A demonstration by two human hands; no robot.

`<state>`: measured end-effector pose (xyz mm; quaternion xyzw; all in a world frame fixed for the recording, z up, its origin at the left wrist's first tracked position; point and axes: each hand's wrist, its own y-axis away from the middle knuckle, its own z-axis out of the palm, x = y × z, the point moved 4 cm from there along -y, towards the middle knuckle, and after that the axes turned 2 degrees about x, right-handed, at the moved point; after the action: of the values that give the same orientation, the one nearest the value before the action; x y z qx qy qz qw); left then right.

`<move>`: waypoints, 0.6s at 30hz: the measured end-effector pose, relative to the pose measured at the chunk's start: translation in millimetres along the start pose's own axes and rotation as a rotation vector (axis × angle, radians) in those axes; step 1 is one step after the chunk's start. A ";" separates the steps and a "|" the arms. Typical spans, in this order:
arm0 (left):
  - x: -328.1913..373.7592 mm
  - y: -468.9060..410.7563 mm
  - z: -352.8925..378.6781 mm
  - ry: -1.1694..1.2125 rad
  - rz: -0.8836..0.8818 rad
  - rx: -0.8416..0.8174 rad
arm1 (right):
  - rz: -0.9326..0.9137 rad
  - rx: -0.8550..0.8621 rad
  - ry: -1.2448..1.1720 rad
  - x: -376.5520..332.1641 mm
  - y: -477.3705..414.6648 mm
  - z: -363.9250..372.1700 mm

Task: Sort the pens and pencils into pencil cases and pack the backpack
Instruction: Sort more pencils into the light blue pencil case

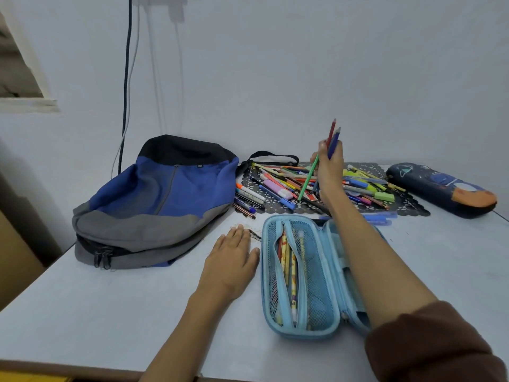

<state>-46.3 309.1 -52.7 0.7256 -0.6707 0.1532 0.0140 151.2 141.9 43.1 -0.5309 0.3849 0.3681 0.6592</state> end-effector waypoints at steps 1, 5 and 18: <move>0.3 0.2 -0.3 0.000 -0.001 -0.001 | -0.033 -0.035 0.058 0.0 2.8 2.2; 0.5 1.4 -1.4 0.001 -0.008 -0.004 | -0.099 -0.227 0.268 13.3 19.1 13.3; 0.7 1.0 -1.5 0.010 -0.006 -0.006 | -0.295 -0.426 1.131 35.9 30.0 41.4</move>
<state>-47.5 308.7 -51.3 0.7266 -0.6690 0.1548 0.0199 144.8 190.3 4.2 -0.8111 0.5152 0.0034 0.2769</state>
